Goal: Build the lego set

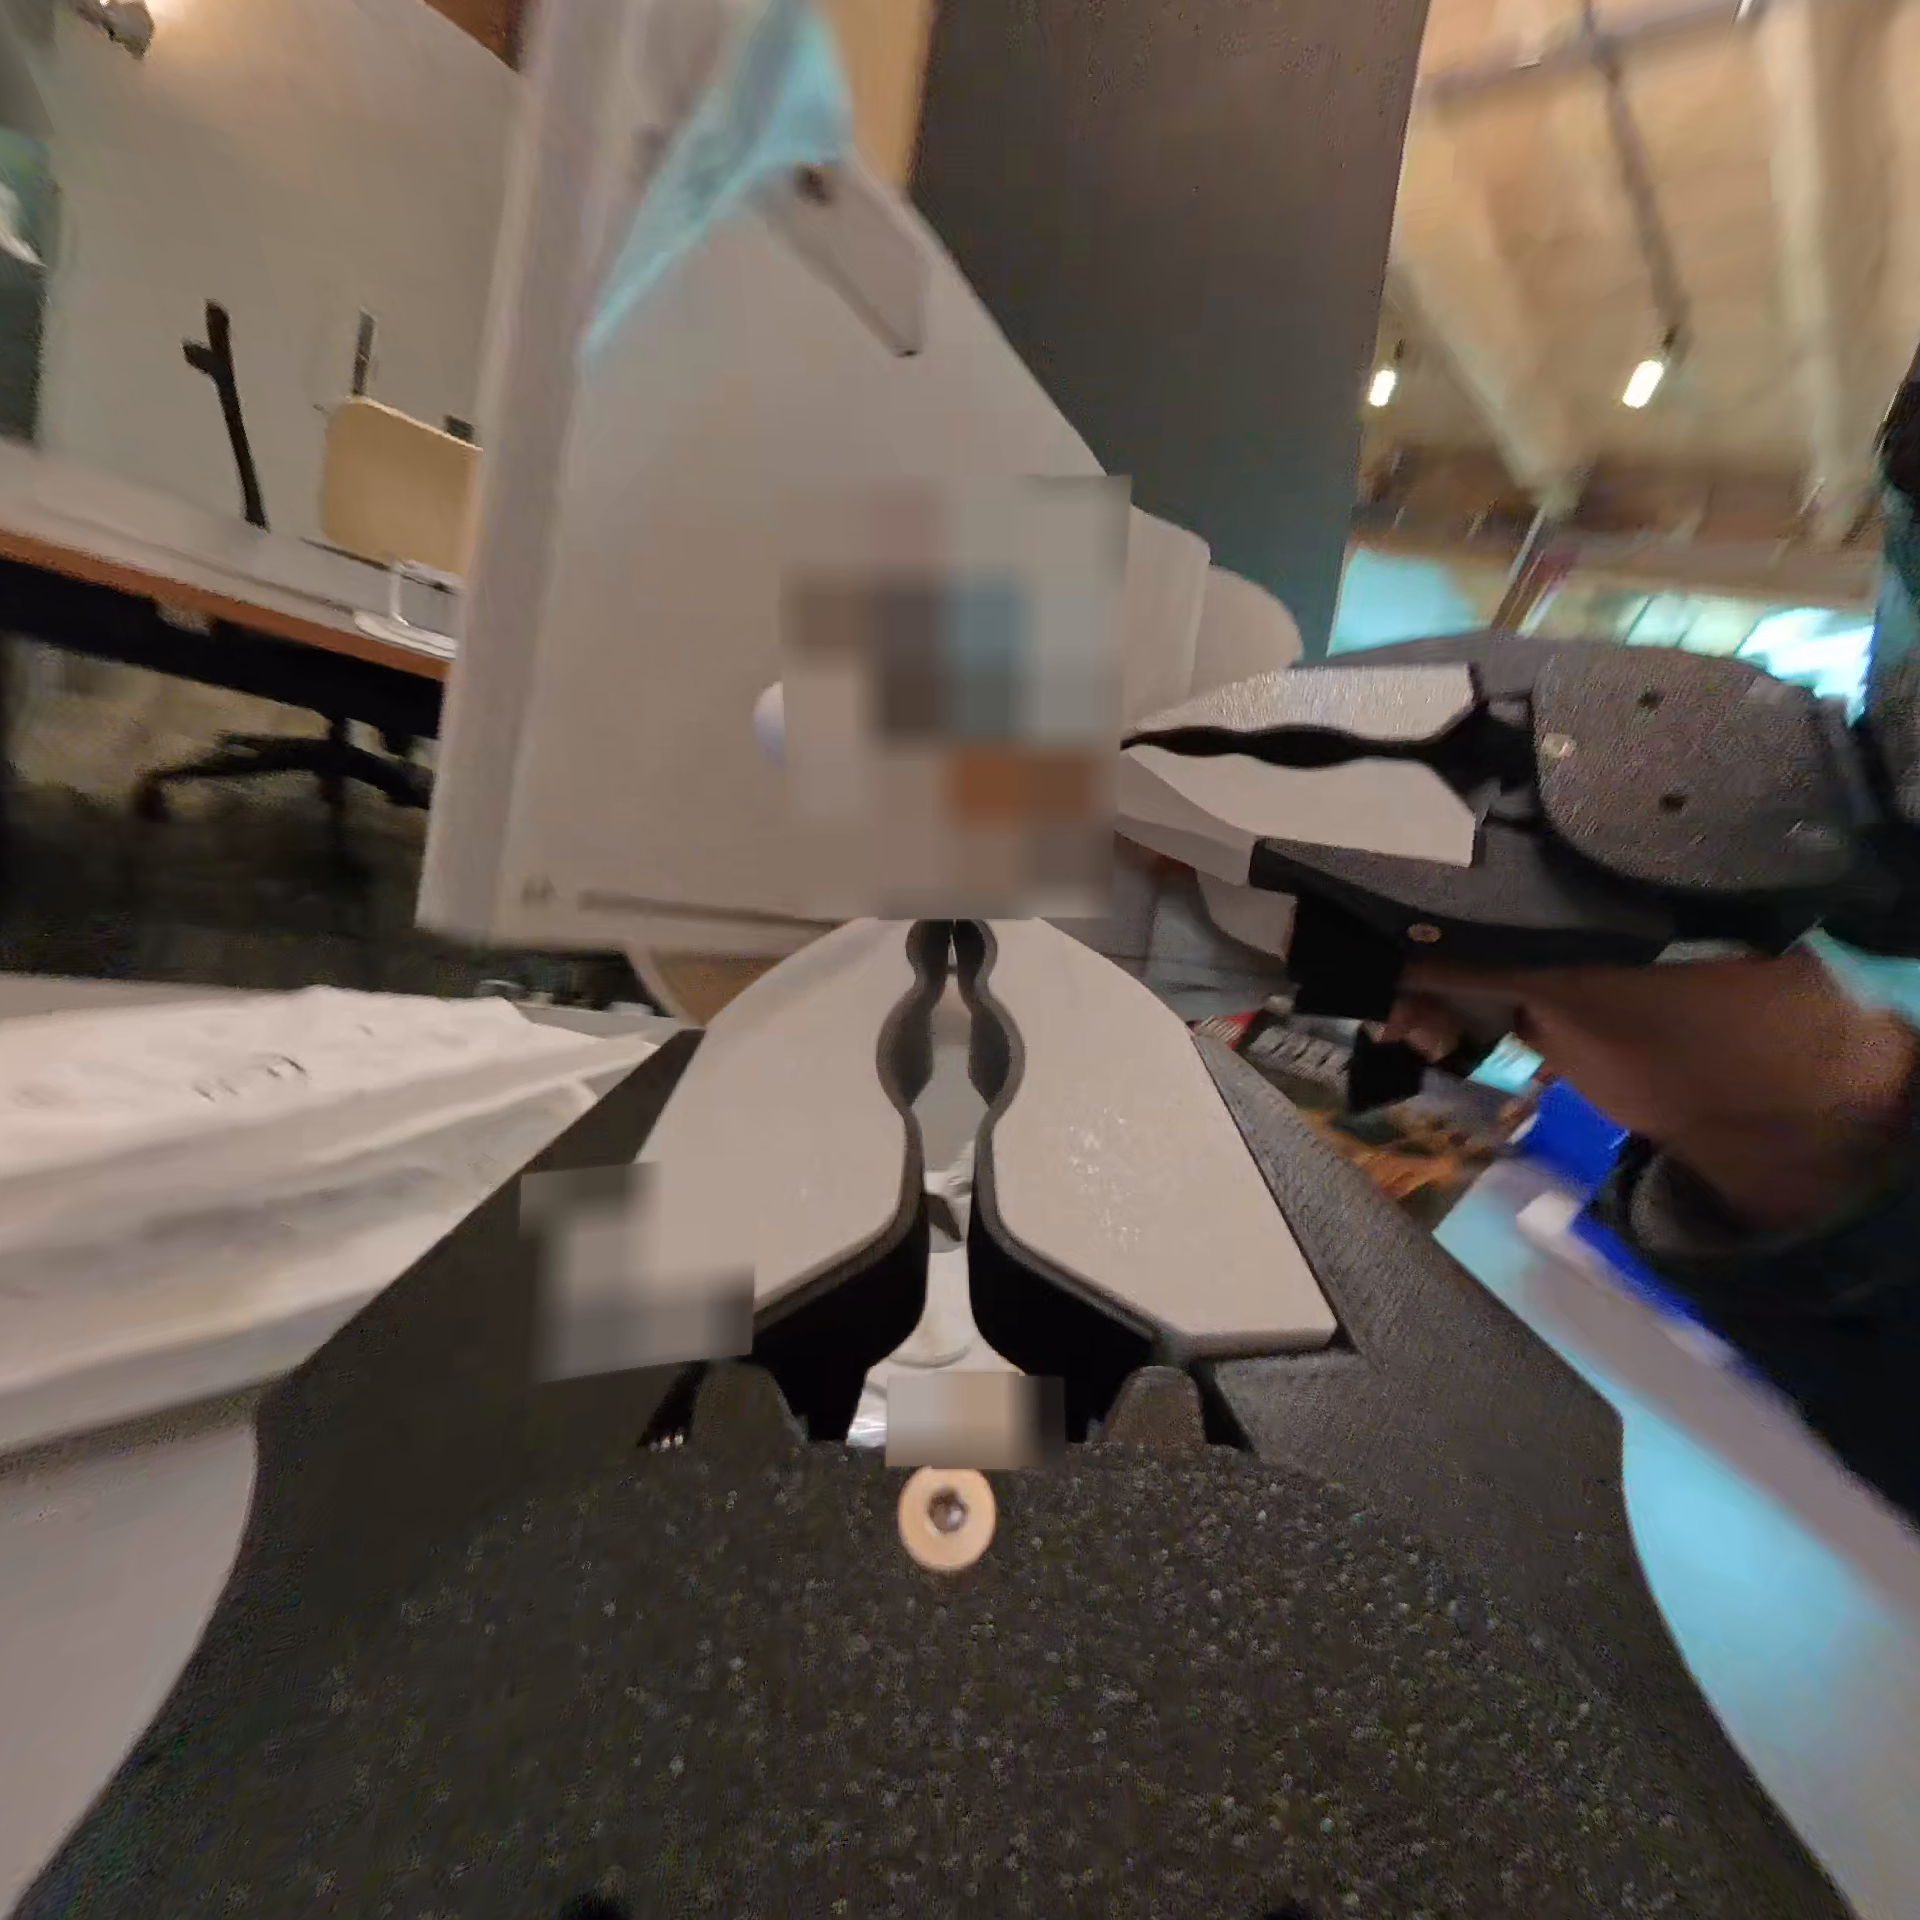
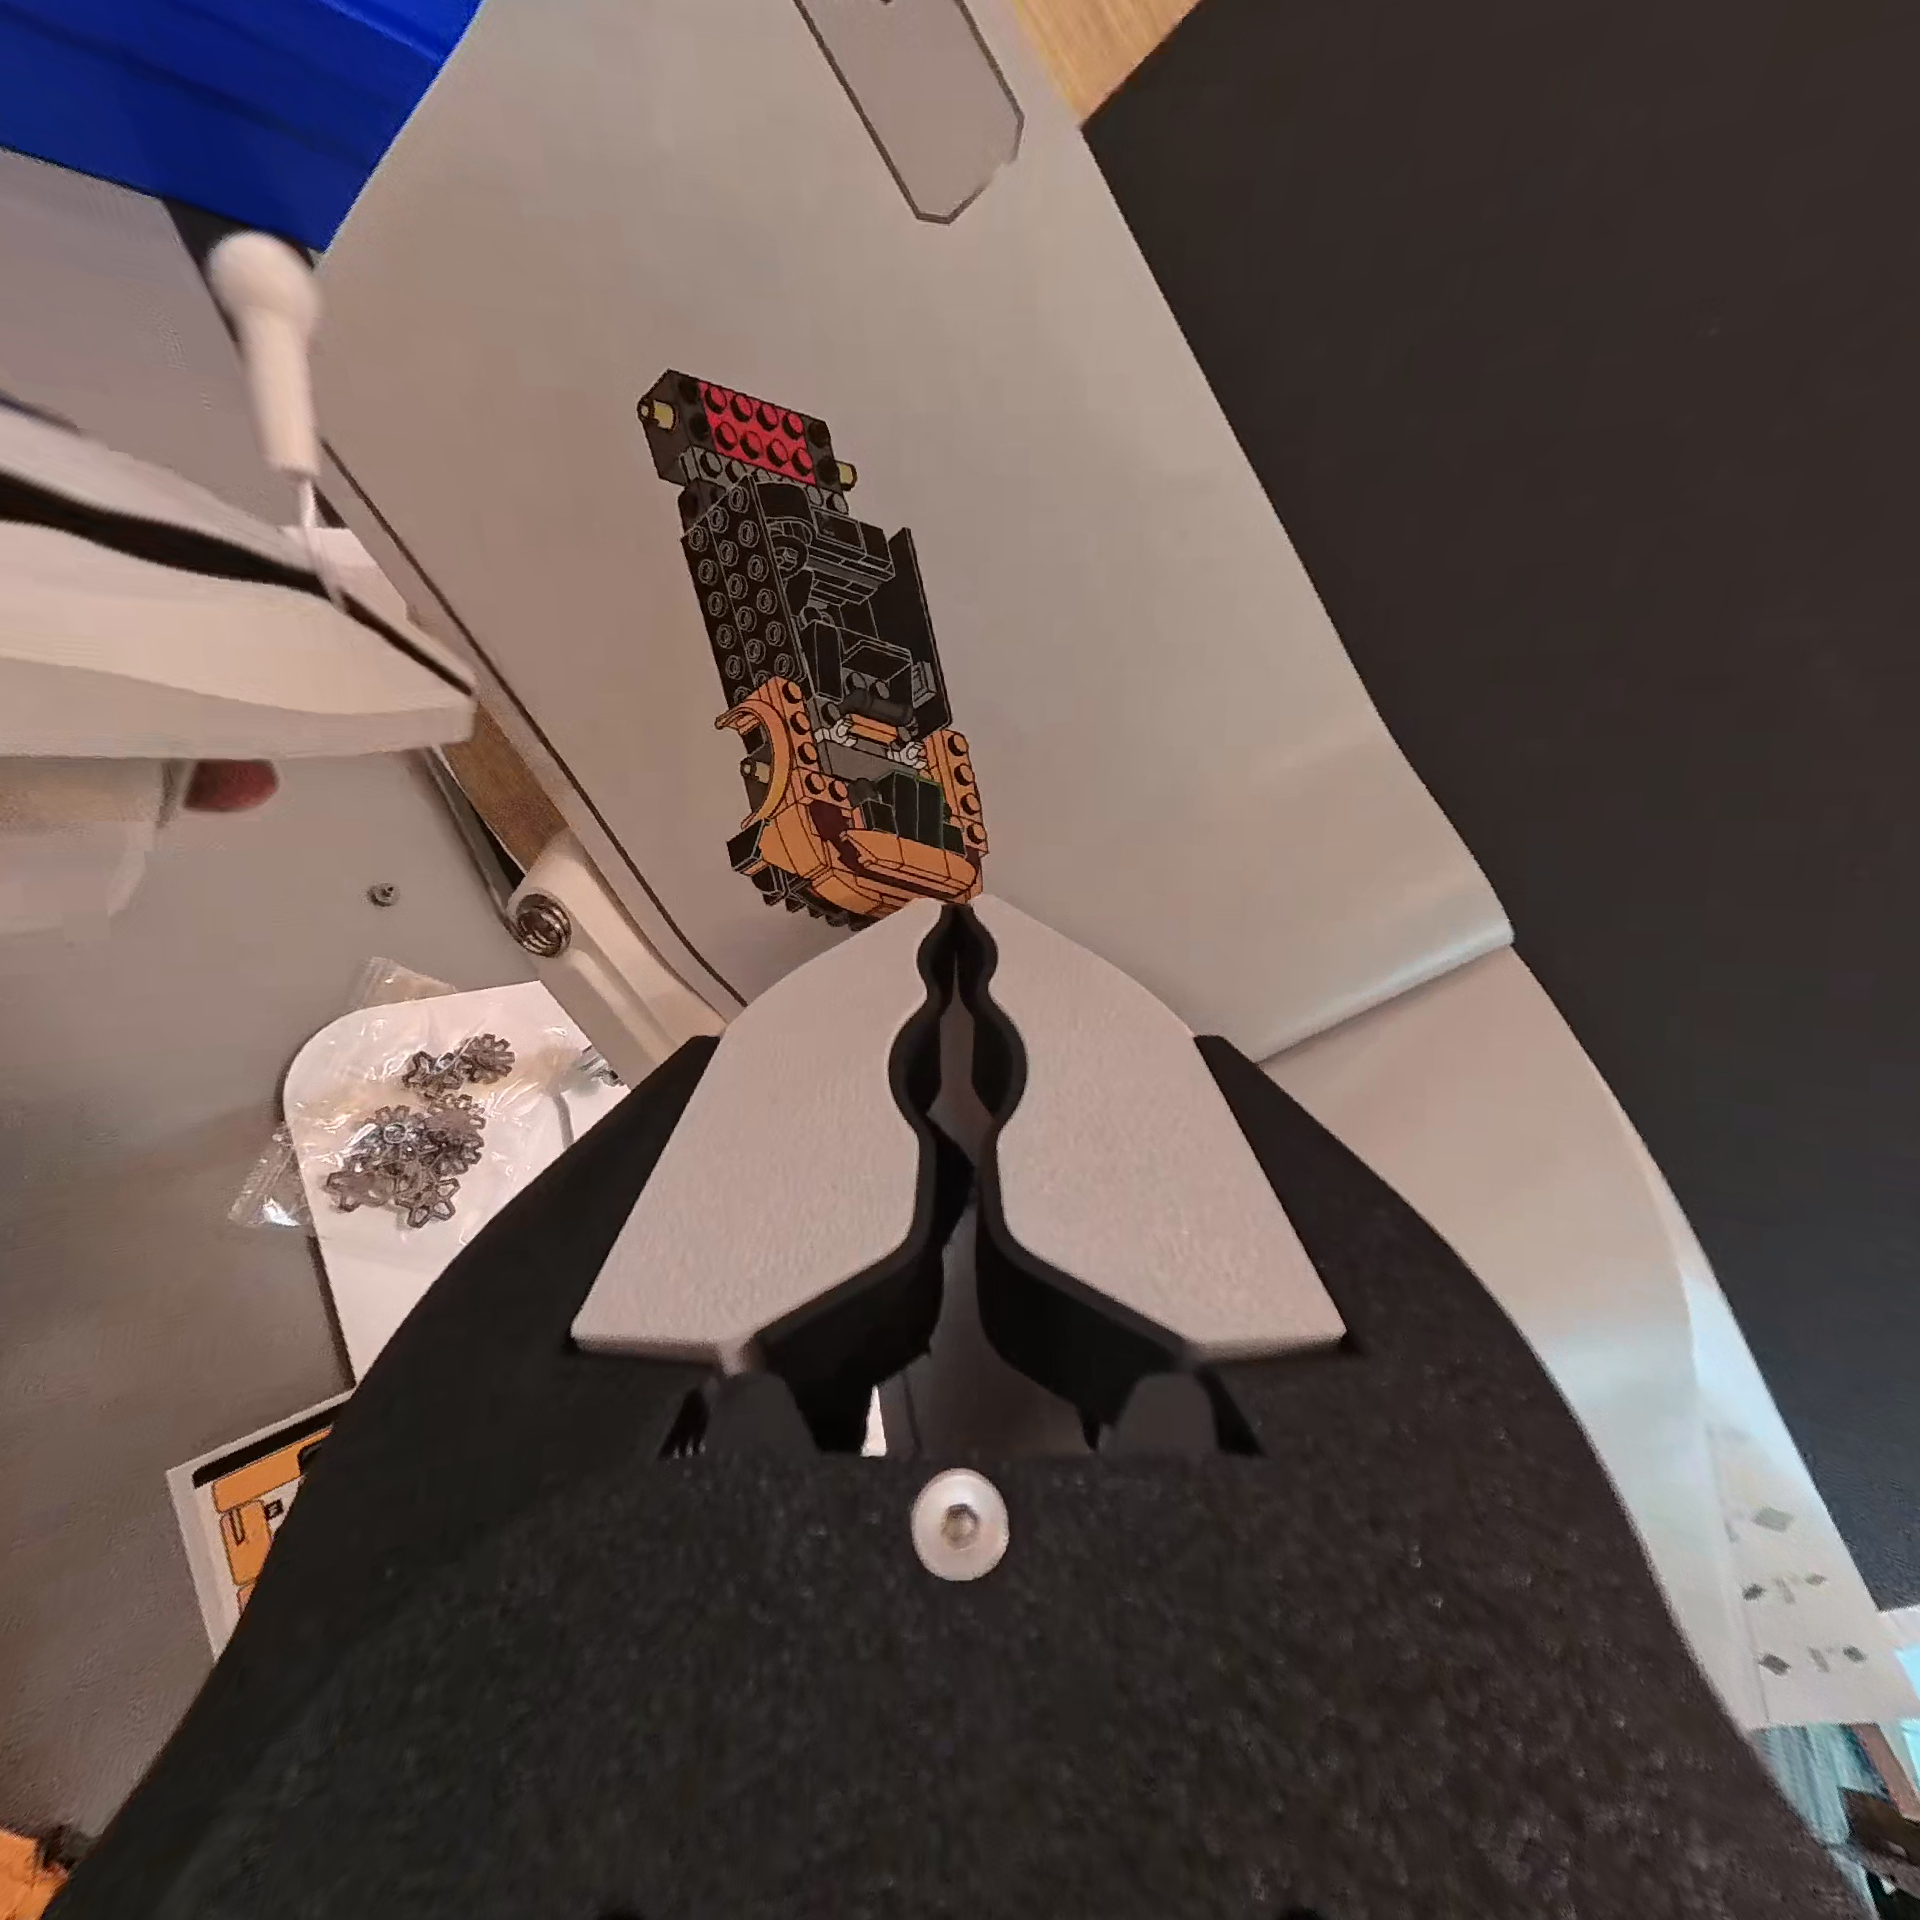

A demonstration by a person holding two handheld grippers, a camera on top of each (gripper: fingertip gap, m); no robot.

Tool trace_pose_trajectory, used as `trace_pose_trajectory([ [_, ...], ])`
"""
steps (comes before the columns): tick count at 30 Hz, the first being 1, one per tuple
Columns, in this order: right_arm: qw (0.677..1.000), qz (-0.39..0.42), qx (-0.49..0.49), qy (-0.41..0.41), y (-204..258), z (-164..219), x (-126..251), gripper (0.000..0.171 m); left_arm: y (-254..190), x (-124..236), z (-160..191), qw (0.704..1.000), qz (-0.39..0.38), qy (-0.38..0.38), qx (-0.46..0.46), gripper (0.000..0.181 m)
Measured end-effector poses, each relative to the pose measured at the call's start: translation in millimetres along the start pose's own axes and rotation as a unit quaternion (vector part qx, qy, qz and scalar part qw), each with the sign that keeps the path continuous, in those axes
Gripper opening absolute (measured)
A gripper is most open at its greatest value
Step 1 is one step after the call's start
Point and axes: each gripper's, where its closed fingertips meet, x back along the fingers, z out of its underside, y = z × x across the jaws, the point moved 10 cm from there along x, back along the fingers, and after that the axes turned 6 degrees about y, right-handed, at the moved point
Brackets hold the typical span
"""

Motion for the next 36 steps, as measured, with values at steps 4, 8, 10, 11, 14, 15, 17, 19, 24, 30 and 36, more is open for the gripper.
trace_pose_trajectory([
  [4, 1.0, -0.009, -0.011, -0.004, -0.9, -0.3, -1.1, 0.0, -9.7, -15.6, -21.8, 0.987, -0.008, 0.08, -0.142, 0.002],
  [8, 0.999, -0.027, -0.033, -0.013, -3.3, 0.1, -1.8, 0.0, -23.1, -34.9, -32.8, 0.953, 0.007, 0.15, -0.261, 0.001],
  [10, 0.998, -0.037, -0.045, -0.014, -4.6, 0.4, -1.5, 0.0, -29.5, -44.7, -32.9, 0.936, 0.019, 0.179, -0.303, 0.0],
  [11, 0.998, -0.039, -0.048, -0.016, -5.0, 0.6, -1.3, 0.0, -32.5, -49.2, -31.9, 0.925, 0.021, 0.192, -0.327, 0.0],
  [14, 0.997, -0.041, -0.057, -0.02, -6.0, 3.5, -0.3, 0.0, -33.4, -55.2, -32.6, 0.91, 0.019, 0.21, -0.358, 0.001],
  [15, 0.997, -0.046, -0.065, -0.024, -6.3, 4.4, 1.2, 0.0, -32.0, -55.9, -33.3, 0.912, 0.026, 0.215, -0.347, 0.001],
  [17, 0.995, -0.058, -0.081, -0.025, -7.2, 5.6, 5.8, 0.0, -32.1, -57.8, -33.3, 0.909, 0.03, 0.224, -0.351, 0.001],
  [19, 0.995, -0.052, -0.083, -0.026, -8.6, 8.9, 11.5, 0.0, -35.6, -60.2, -32.1, 0.894, 0.026, 0.235, -0.38, 0.002],
  [24, 0.996, -0.029, -0.085, -0.029, -15.1, 27.2, 26.9, 0.0, -41.4, -64.6, -28.8, 0.871, 0.021, 0.254, -0.419, 0.004],
  [30, 0.996, -0.017, -0.083, 0.003, -12.0, 38.7, 25.7, 0.0, -46.5, -66.9, -25.4, 0.848, 0.019, 0.269, -0.455, 0.003],
  [36, 0.994, -0.023, -0.11, -0.007, -4.4, 45.3, 26.9, 0.0, -48.1, -63.3, -28.8, 0.863, 0.003, 0.278, -0.422, 0.003],
])
